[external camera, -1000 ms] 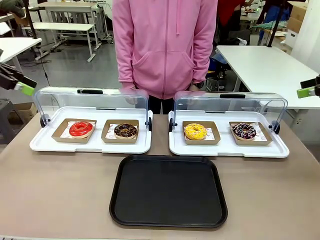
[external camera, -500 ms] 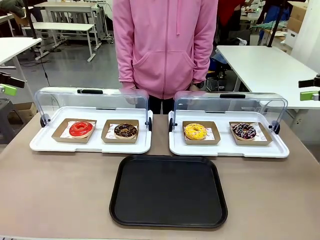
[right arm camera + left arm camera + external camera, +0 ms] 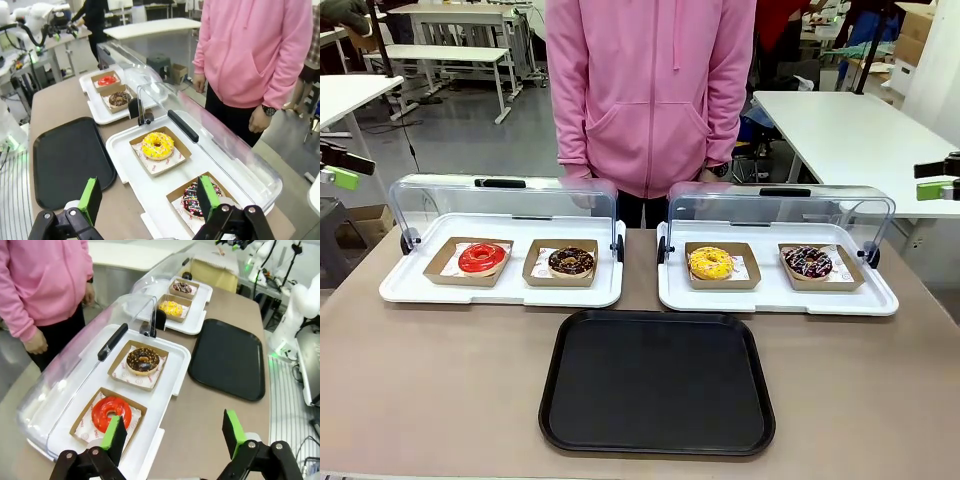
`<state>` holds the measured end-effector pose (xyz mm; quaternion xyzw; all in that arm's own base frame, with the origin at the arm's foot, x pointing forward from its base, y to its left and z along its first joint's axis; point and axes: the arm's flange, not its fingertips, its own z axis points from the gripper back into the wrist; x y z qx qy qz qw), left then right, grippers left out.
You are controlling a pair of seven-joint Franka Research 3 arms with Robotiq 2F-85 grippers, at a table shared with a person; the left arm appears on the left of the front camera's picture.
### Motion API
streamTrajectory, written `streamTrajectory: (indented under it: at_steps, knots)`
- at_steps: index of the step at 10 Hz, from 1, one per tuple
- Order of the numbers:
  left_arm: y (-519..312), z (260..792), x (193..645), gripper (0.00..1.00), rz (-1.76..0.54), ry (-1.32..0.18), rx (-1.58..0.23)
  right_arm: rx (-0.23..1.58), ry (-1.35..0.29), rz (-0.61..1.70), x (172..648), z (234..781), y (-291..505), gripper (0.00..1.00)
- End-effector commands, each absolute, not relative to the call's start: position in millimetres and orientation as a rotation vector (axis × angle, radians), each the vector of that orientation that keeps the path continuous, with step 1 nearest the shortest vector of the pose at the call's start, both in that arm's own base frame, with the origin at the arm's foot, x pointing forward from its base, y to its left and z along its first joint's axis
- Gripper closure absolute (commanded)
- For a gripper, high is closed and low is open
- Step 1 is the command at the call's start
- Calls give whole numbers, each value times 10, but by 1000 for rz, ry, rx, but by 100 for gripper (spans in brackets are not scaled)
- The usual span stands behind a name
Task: Move the first donut from the left to the tray.
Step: Pick up the Paper togo box containing the Donut indicated by the person and place it on the Handle tray.
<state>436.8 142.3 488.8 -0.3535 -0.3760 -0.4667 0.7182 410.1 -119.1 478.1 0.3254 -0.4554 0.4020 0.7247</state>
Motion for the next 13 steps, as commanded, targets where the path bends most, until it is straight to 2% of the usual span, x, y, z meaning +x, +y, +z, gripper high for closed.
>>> streamTrajectory:
  at_steps: [1, 13]
  knots:
    - [1443, 4881, 4355, 0, -1038, -844, -789, 727, -1024, 899, 4105, 4798, -1177, 0]
    - [1443, 4881, 4355, 0, -1038, -844, -789, 727, -1024, 899, 4105, 4798, -1177, 0]
